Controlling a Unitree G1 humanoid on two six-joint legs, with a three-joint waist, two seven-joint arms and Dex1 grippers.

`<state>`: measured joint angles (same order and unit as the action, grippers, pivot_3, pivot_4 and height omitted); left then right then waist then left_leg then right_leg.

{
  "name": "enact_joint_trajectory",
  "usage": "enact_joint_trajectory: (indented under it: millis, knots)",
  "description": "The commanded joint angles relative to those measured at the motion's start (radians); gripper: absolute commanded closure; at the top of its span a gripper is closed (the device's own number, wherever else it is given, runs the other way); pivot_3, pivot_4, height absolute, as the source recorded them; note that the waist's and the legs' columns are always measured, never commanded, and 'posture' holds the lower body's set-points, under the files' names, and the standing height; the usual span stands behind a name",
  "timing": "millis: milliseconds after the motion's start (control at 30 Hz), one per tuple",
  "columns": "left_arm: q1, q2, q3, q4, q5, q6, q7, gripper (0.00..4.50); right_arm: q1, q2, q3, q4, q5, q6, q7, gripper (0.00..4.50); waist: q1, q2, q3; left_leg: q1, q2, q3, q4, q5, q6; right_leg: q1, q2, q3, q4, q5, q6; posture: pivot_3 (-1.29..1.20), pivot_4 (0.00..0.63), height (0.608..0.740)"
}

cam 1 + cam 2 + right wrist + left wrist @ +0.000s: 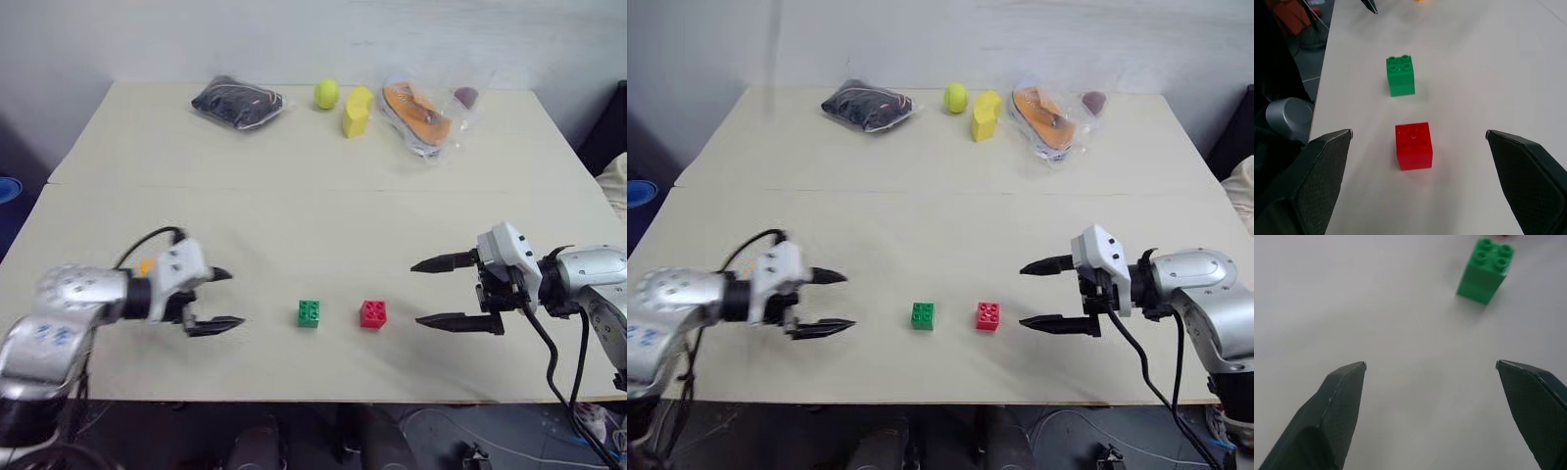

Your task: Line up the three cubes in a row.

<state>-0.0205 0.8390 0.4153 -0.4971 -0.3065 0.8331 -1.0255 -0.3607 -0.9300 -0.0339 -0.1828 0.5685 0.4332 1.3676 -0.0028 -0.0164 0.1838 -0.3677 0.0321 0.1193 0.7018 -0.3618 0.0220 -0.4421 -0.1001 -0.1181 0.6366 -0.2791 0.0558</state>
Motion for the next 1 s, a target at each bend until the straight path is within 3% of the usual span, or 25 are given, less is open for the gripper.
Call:
enact_joint_trajectory:
  millis: [33, 200, 400, 667, 900, 1000]
  knots:
    - [0.035, -0.110, 0.181, -0.117, -0.017, 0.163, 0.197, 0.02, -0.053, 0.027, 0.024, 0.025, -0.012, -0.033, 0.024, 0.00, 0.005, 0.000, 0.000, 0.000, 0.000, 0.000, 0.000, 0.000, 0.000, 0.000, 0.000, 0.000, -0.001, 0.000, 0.000, 0.00, 0.150, 0.740]
    - [-0.013, -0.355, 0.246, -0.217, 0.056, 0.353, 0.534, 0.02, -0.105, 0.053, 0.051, 0.064, -0.028, -0.045, 0.040, 0.00, 0.029, 0.000, 0.000, 0.002, -0.002, -0.003, 0.001, 0.000, 0.001, 0.006, -0.002, -0.001, 0.000, 0.001, 0.001, 0.00, 0.150, 0.740]
    - [-0.084, -0.554, 0.161, -0.305, 0.145, 0.447, 0.811, 0.02, -0.122, 0.056, 0.055, 0.072, -0.028, -0.041, 0.051, 0.00, 0.028, -0.001, 0.000, 0.009, -0.002, -0.004, -0.001, -0.001, 0.001, 0.014, -0.002, -0.002, -0.003, 0.001, 0.002, 0.00, 0.150, 0.740]
    - [-0.214, -0.652, 0.072, -0.191, 0.221, 0.458, 0.999, 0.02, -0.107, 0.053, 0.040, 0.046, -0.016, -0.022, 0.039, 0.00, 0.025, -0.001, 0.000, 0.012, -0.001, -0.001, -0.003, -0.002, 0.000, 0.014, -0.001, -0.001, -0.007, 0.001, 0.002, 0.00, 0.150, 0.740]
    - [-0.317, -0.696, 0.080, -0.070, 0.228, 0.441, 1.067, 0.02, -0.078, 0.054, 0.019, 0.011, -0.005, -0.006, 0.007, 0.00, 0.027, -0.001, 0.000, 0.012, -0.002, -0.001, -0.003, -0.002, 0.000, 0.014, -0.001, -0.001, -0.007, 0.001, 0.002, 0.00, 0.150, 0.740]
    - [-0.324, -0.706, 0.094, -0.059, 0.220, 0.450, 1.077, 0.59, -0.069, 0.053, 0.010, -0.001, -0.002, -0.001, -0.008, 0.00, 0.027, -0.001, 0.000, 0.012, -0.001, -0.001, -0.003, -0.002, 0.000, 0.014, -0.001, -0.001, -0.007, 0.001, 0.002, 0.00, 0.150, 0.740]
